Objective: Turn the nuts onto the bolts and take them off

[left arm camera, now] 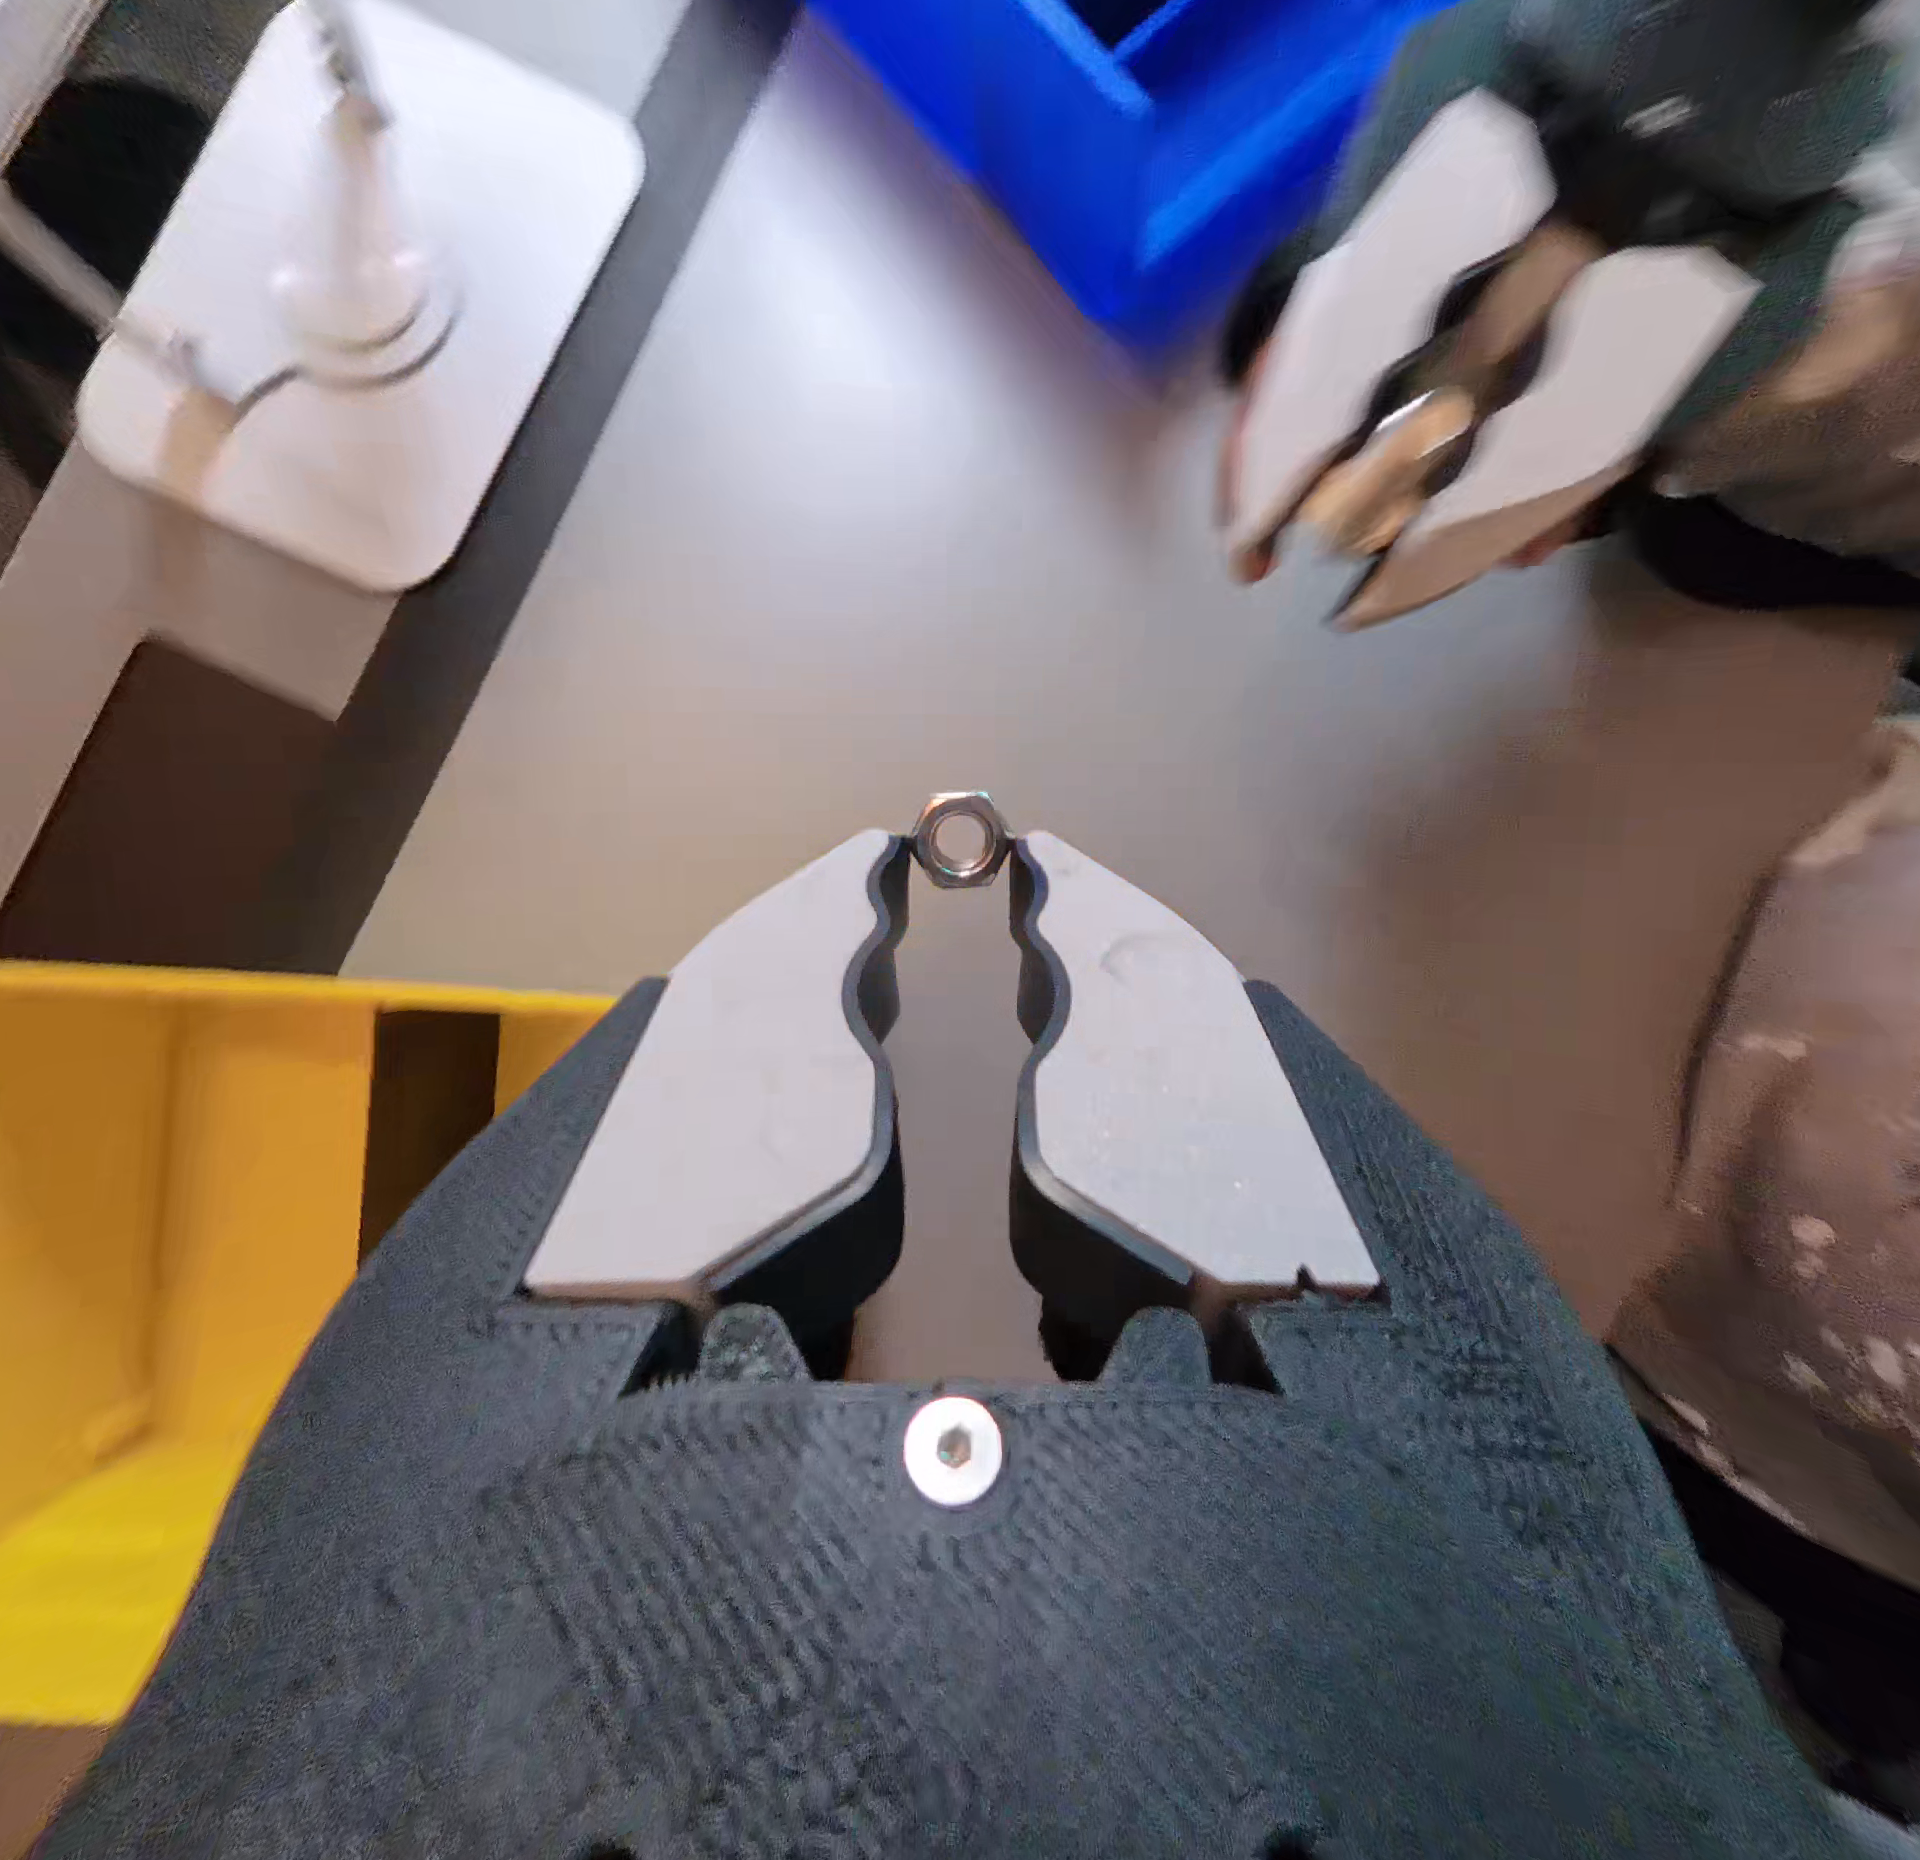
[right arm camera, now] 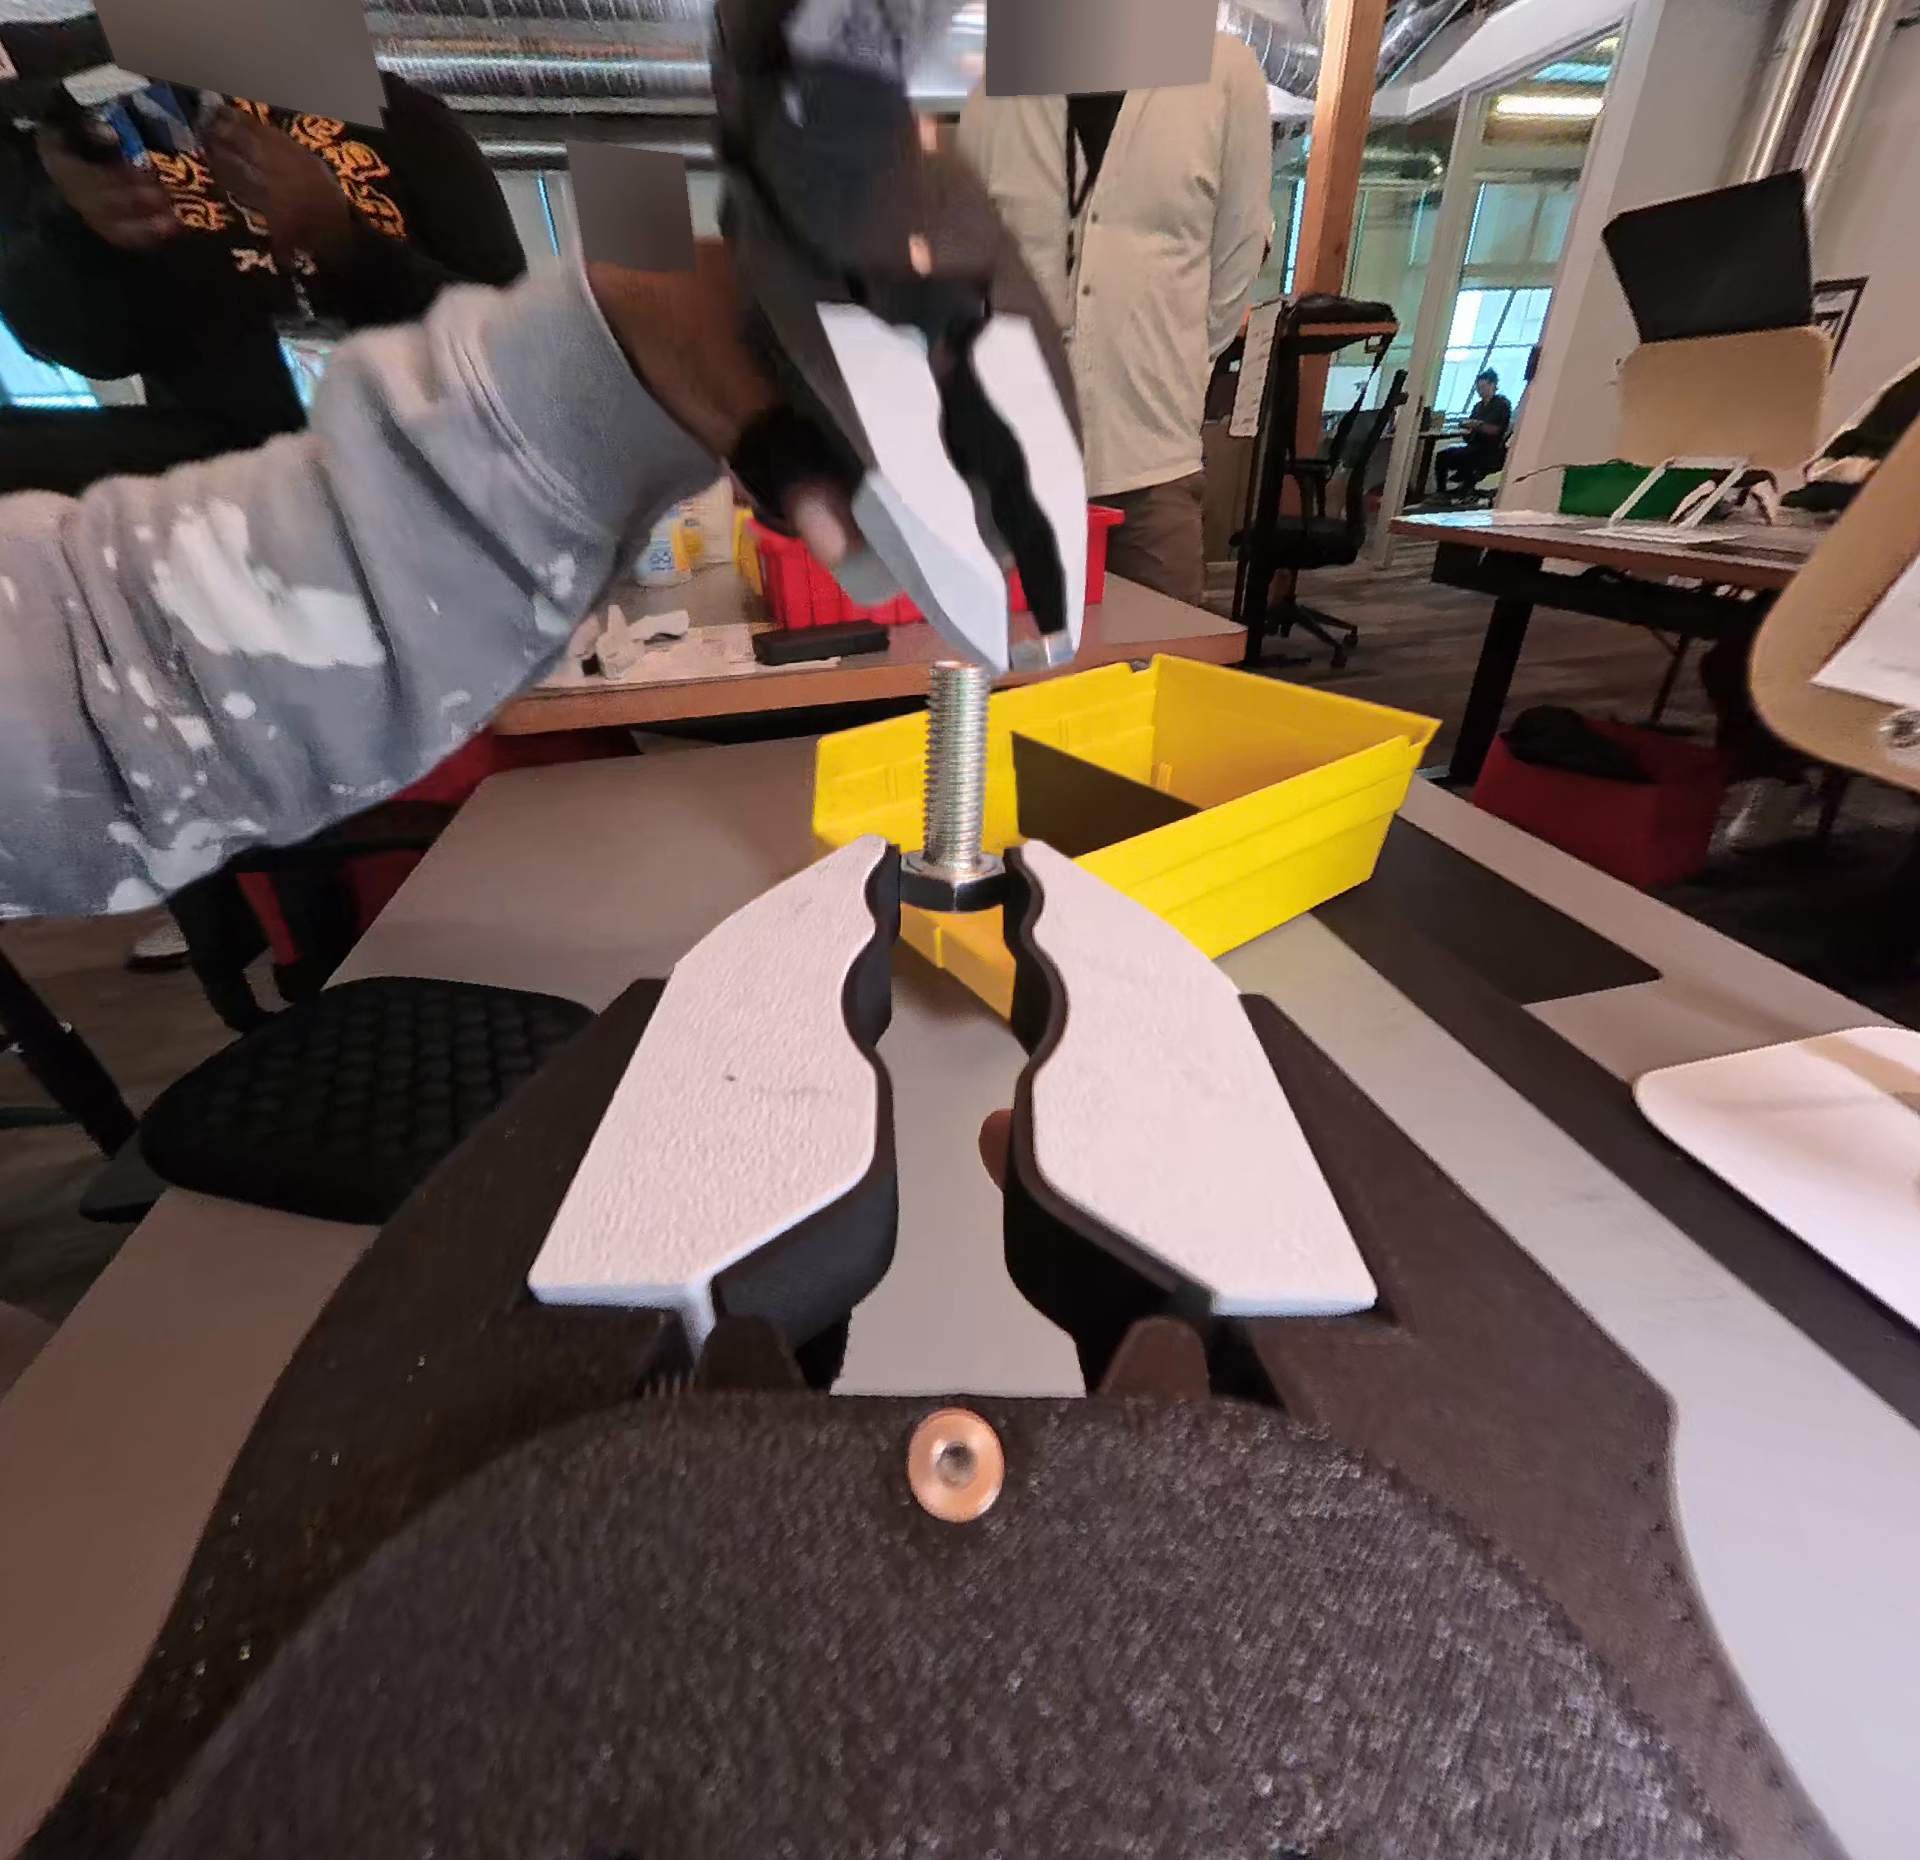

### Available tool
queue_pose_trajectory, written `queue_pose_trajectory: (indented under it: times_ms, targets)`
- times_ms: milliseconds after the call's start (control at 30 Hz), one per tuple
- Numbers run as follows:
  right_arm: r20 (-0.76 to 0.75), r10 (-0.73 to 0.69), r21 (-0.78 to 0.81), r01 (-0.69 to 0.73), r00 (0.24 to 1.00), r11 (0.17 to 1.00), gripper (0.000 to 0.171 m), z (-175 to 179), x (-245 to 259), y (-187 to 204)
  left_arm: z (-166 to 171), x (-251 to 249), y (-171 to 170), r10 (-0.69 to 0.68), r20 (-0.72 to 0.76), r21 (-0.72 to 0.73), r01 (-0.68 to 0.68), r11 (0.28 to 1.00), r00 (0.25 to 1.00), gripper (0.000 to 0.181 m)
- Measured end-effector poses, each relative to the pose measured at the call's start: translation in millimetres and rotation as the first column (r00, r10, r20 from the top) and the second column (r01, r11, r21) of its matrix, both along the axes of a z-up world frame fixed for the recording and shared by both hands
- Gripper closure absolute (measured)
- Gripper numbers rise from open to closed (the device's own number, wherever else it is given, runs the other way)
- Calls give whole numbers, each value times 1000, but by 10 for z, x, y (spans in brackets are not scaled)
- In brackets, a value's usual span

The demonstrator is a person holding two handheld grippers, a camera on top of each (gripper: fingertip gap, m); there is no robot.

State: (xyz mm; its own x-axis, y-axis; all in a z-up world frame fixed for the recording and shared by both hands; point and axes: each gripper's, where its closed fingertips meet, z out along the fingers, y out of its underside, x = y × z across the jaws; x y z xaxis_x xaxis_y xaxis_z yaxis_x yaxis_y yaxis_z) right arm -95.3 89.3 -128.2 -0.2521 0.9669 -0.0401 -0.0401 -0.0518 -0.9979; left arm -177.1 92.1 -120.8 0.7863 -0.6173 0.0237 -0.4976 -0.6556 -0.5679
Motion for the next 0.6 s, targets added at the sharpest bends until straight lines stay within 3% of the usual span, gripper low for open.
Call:
queue_pose_trajectory:
  times_ms: [200, 600]
  targets:
    - [11, 19, -3, -19, 1000, 1000, 153, -132, -102, -177, 137, 695, -180, -242, -29, -66, 240, 969, 970, 162]
    - [-18, 27, -4, -27, 999, 1000, 153, -103, -87, -203, 123, 860, -155, -286, -52, -95, 280, 955, 957, 162]
